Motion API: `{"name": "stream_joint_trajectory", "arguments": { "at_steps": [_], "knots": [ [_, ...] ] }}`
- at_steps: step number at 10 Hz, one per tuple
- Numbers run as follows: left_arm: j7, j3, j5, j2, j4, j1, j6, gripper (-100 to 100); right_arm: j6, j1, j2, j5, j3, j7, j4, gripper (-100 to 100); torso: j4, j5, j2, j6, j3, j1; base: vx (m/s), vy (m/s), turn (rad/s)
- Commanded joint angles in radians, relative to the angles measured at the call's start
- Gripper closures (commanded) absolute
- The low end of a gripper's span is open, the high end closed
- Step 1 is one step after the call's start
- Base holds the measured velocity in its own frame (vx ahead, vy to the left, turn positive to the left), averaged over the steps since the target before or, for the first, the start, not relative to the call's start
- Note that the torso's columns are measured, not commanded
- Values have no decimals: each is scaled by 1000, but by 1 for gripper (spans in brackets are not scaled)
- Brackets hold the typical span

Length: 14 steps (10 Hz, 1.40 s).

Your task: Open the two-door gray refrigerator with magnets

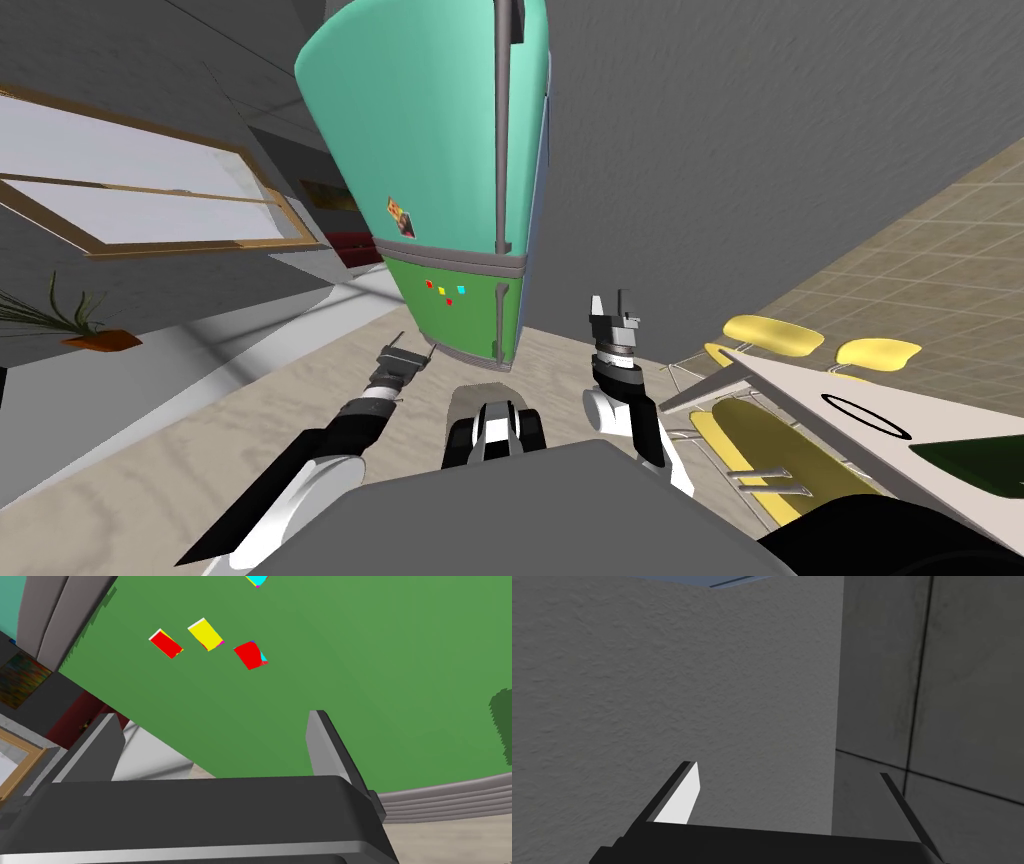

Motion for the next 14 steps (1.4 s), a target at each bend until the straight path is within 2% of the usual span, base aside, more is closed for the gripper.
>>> {"name": "stream_joint_trajectory", "arguments": {
  "at_steps": [1, 14],
  "knots": [
    [0, -21, -8, -15, 58, -30, -20, -100, 0, 0, 0, 0, 0, 0, 0, 0, 0, 0, 0, 0, 0, 0, 72, -119, -49],
    [-3, -113, -46, -78, 317, -175, -103, -100, 0, 0, 0, 0, 0, 0, 0, 0, -1, -1, -2, 0, -1, -1, 77, -113, -57]
  ]
}}
